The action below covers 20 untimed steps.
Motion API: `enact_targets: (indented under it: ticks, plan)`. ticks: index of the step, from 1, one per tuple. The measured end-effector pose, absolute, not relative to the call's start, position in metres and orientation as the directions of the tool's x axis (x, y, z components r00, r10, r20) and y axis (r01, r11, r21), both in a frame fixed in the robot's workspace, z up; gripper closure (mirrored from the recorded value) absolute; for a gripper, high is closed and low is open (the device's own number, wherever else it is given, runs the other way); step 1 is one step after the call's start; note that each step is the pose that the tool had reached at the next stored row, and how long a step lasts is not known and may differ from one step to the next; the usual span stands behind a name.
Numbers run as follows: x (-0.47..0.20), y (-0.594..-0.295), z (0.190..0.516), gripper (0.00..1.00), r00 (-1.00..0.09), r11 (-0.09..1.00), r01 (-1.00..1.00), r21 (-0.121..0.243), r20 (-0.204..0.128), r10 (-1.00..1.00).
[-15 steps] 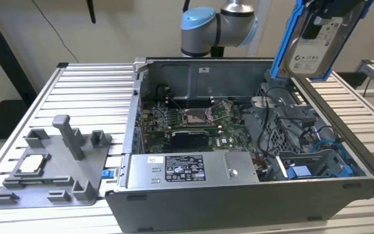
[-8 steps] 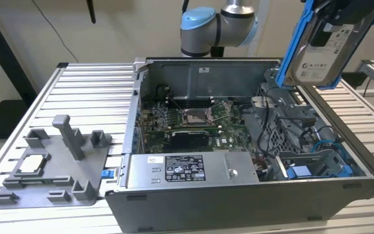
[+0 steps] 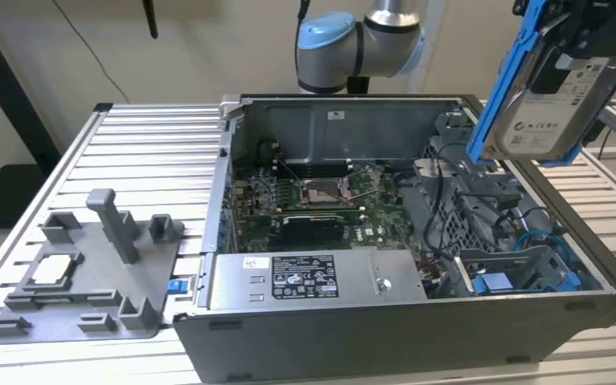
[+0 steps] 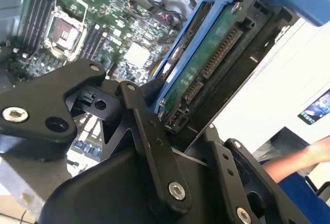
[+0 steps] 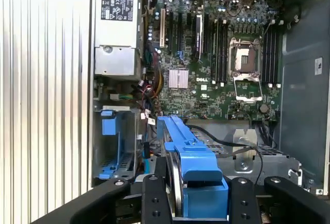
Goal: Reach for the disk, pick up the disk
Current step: 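Pick up the disk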
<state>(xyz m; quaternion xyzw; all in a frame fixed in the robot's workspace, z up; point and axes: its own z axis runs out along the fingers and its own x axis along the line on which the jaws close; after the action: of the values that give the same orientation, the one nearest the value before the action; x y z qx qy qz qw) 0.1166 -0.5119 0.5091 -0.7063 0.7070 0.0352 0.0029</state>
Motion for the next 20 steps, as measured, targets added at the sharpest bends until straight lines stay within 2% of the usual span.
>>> enact_targets:
  ticks: [11, 20]
  plan:
    - [0.117, -0.547, 0.507, 1.0, -0.016, 0.014, -0.999, 0.046, -0.054, -0.998]
    - [0.117, -0.554, 0.495, 1.0, -0.046, 0.043, -0.998, 0.046, -0.054, -0.998]
